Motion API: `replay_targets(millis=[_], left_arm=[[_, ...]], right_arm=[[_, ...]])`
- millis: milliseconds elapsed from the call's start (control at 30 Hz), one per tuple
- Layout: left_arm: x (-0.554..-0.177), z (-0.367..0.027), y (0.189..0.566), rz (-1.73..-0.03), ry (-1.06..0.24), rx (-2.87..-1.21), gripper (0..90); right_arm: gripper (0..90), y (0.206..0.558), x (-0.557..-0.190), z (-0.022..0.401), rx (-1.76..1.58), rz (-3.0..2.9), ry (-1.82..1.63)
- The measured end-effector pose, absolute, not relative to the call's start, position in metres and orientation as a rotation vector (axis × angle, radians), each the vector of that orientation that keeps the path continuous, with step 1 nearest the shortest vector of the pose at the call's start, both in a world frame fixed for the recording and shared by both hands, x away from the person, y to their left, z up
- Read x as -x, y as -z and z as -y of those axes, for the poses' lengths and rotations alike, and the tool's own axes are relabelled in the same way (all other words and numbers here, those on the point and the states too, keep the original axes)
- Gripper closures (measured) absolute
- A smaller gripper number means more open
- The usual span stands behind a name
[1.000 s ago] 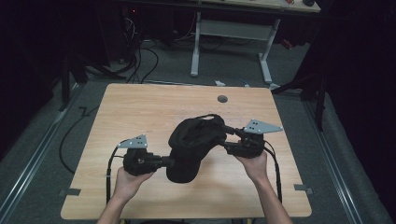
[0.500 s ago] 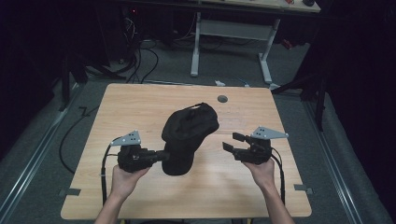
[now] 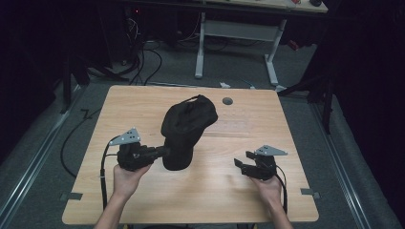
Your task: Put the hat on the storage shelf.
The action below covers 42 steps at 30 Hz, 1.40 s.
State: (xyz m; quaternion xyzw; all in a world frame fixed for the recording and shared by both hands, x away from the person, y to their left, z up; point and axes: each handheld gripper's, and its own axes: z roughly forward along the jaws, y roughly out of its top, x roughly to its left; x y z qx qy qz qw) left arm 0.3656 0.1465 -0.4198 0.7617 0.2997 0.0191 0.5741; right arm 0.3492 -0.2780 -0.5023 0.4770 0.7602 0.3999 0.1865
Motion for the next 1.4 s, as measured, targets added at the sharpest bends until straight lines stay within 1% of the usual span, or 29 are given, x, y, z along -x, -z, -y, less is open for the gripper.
replay_targets(millis=[167, 367, 1033, 1400], left_arm=[[-0.370, -0.146, 0.415, -0.708, -0.078, -1.789, 86.6], [-0.376, -0.145, 0.411, -0.719, -0.110, -1.781, 86.7], [-0.413, -0.136, 0.390, -0.739, -0.245, -1.752, 86.7], [-0.433, -0.130, 0.387, -0.758, -0.313, -1.749, 86.6]], right_arm=[[36.8, 0.520, -0.349, 0.284, -1.426, -2.103, -1.016], [37.0, 0.531, -0.349, 0.285, -1.455, -2.074, -0.915], [35.7, 0.531, -0.348, 0.282, -1.455, -2.057, -0.870], [35.7, 0.531, -0.348, 0.282, -1.456, -2.056, -0.869]])
